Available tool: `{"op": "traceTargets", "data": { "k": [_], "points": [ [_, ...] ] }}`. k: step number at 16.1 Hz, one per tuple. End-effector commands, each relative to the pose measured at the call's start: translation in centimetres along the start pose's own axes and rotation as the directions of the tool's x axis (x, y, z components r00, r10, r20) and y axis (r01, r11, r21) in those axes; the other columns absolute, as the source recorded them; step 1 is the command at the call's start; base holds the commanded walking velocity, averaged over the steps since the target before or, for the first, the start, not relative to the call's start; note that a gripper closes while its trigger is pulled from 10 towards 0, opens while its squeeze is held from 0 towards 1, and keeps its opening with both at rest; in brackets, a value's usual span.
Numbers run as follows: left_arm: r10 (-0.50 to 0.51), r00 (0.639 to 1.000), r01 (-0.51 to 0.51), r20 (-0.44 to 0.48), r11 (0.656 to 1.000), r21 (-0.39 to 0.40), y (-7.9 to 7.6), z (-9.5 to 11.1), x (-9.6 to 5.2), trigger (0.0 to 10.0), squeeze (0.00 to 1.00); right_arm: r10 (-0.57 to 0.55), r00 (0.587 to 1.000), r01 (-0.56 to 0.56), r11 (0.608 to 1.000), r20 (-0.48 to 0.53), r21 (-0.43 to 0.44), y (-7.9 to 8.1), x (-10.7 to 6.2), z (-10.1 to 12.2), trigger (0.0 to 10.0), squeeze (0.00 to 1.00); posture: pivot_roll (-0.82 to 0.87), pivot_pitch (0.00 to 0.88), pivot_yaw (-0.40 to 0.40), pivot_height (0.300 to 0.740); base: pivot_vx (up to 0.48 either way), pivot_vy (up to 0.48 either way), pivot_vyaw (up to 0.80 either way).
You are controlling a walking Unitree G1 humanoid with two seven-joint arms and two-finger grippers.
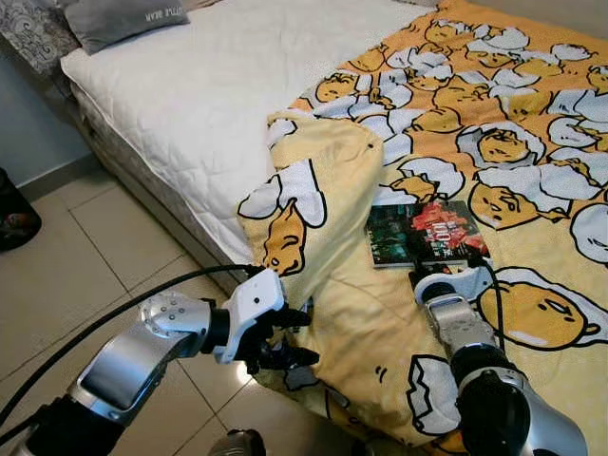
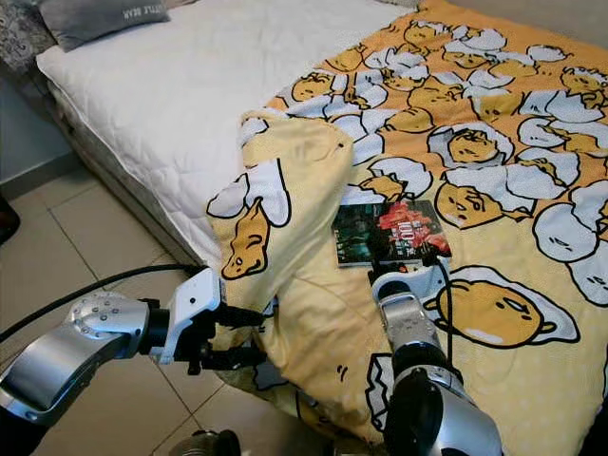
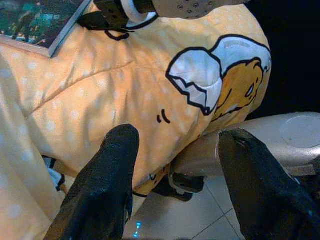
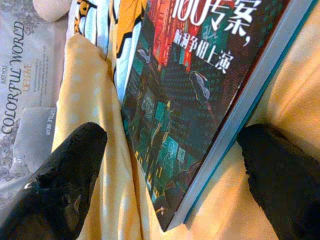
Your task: Clean up the room
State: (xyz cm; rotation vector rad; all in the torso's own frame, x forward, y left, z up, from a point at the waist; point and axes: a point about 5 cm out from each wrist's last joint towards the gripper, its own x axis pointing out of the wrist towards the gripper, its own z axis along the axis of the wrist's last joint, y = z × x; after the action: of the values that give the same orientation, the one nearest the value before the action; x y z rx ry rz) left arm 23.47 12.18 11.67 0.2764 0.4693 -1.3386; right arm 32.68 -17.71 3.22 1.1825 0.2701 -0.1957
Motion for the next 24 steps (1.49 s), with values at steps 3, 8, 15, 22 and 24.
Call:
{"op": "traceTargets", "data": {
  "k": [3, 8, 15, 22, 24],
  "points": [
    [0.002, 1.0, -0.002, 0.002, 1.0, 0.001, -0.5, 0.2, -0.5, 10.0, 0.08, -0.014, 1.0, 0.015, 0.999, -0.024, 0.039, 0.1, 0.1, -1.2, 10.0, 0.0, 0.02, 0.191, 0.054, 0.74, 0.0, 0.0, 0.0],
    [0.039, 0.999, -0.039, 0.008, 0.999, 0.006, -0.5, 0.4, -0.8, 10.0, 0.09, -0.015, 0.999, 0.016, 1.0, -0.044, 0.018, 0.6, 0.3, -1.8, 10.0, 0.0, 0.06, 0.212, 0.051, 0.74, 0.0, 0.0, 0.0],
    [0.095, 0.995, -0.095, 0.019, 0.995, -0.009, -0.7, 0.2, -1.3, 10.0, 0.09, 0.138, 0.988, -0.147, 0.979, 0.07, 0.14, 4.6, 1.6, 0.1, 10.0, 0.0, 0.07, 0.18, 0.047, 0.74, 0.0, 0.0, 0.0],
    [0.114, 0.993, -0.114, 0.02, 0.993, -0.014, -0.8, 0.0, -1.4, 10.0, 0.08, 0.122, 0.989, -0.133, 0.979, 0.084, 0.152, 4.9, 1.8, 0.5, 0.0, 0.0, 0.07, 0.182, 0.035, 0.74, 0.0, 0.0, 0.0],
    [0.116, 0.993, -0.116, 0.021, 0.993, -0.018, -0.8, 0.0, -1.3, 10.0, 0.08, 0.115, 0.989, -0.126, 0.982, 0.089, 0.141, 4.7, 1.8, 0.6, 0.0, 0.0, 0.07, 0.186, 0.034, 0.74, 0.0, 0.0, 0.0]
  ]
}}
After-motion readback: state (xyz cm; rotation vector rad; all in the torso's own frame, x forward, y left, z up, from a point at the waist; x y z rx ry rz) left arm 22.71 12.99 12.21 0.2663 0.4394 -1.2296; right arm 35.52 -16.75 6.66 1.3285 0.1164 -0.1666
